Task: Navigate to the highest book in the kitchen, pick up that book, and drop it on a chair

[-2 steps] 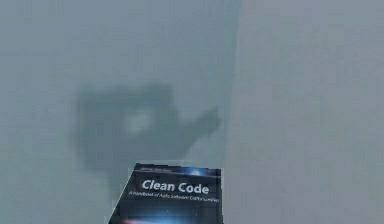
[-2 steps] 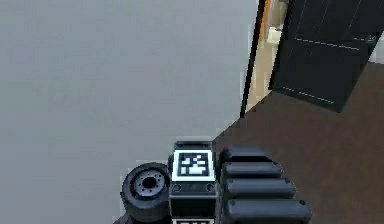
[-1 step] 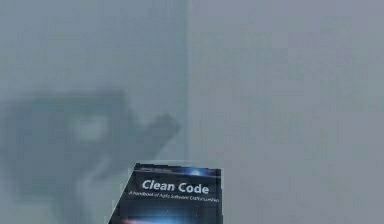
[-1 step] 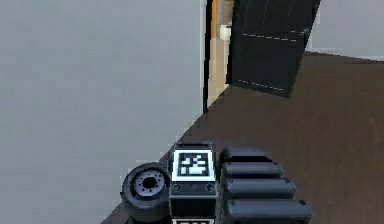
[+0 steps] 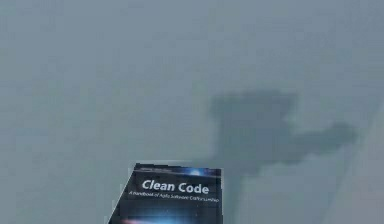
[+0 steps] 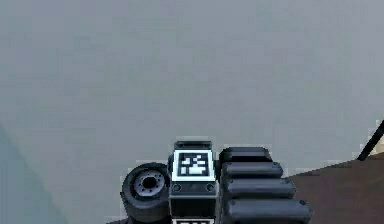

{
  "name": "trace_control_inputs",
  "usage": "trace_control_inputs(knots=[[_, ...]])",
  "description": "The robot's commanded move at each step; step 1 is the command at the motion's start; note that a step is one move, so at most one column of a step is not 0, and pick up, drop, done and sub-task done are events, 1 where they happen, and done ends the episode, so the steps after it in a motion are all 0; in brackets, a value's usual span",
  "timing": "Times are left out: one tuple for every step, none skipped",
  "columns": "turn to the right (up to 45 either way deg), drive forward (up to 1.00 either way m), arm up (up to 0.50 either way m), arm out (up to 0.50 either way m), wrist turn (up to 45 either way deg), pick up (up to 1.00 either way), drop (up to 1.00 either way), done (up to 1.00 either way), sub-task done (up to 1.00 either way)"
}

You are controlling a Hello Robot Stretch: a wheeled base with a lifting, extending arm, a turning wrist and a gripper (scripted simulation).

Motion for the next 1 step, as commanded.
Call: trace_control_inputs(knots=[[-18.0, 0.0, 0.0, 0.0, 0.0, 0.0, 0.0, 0.0, 0.0]])
